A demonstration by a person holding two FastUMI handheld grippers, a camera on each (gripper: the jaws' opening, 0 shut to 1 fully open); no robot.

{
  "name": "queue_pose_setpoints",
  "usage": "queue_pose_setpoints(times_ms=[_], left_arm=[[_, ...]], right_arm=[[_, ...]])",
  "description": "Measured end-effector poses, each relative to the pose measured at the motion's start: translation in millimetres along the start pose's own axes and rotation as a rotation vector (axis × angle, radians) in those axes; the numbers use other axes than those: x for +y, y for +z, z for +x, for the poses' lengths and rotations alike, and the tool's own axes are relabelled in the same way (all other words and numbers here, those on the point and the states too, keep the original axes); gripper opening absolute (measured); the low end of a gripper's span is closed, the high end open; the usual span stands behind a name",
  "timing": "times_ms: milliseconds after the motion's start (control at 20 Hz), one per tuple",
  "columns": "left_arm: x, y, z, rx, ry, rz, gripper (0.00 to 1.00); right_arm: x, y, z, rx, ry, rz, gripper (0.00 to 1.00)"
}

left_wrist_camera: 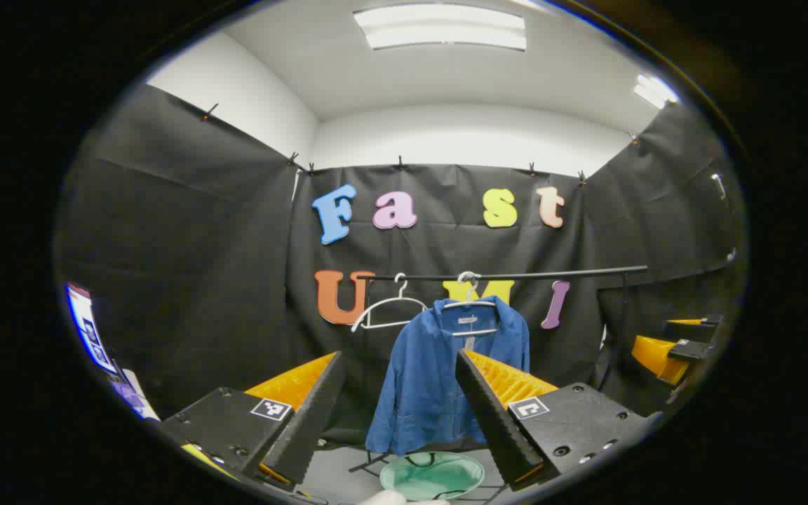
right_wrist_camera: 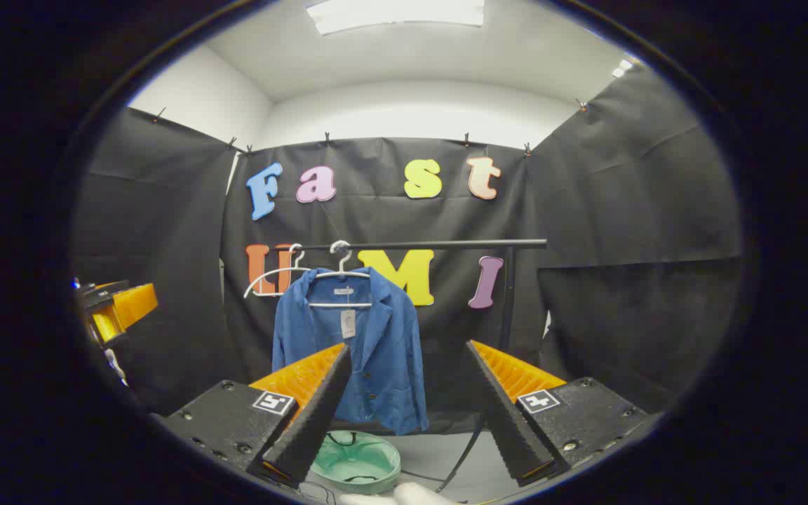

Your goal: Grasp the clothes on the hanger with both hands and then place them into the laundry hamper below.

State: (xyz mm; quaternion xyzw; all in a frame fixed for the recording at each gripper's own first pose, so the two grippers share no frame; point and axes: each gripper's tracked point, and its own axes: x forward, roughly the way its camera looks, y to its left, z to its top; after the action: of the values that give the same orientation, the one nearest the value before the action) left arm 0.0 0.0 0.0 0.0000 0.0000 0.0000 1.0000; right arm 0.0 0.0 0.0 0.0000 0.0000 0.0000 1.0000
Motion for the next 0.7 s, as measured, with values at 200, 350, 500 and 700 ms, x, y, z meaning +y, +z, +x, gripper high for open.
queue_pose_setpoints(times_ms=[200, 350, 500, 700], left_arm=[[1.8, -7.0, 7.7, 0.021, 0.015, 0.005, 1.0], [-3.6, -11.9, 15.7, 0.028, 0.01, 0.0, 1.0], [-12.7, -20.6, 24.1, 0.038, 0.009, 0.006, 1.0], [-27.9, -37.0, 39.9, 0.095, -0.011, 0.022, 1.0]], right_arm=[[-2.5, -2.2, 8.3, 0.003, -0.003, 0.005, 1.0], [-2.1, -11.5, 21.1, 0.024, 0.01, 0.009, 0.99], [-1.3, -18.7, 33.7, 0.023, 0.027, 0.022, 1.0], [-9.5, -32.3, 50.5, 0.033, 0.024, 0.038, 1.0]])
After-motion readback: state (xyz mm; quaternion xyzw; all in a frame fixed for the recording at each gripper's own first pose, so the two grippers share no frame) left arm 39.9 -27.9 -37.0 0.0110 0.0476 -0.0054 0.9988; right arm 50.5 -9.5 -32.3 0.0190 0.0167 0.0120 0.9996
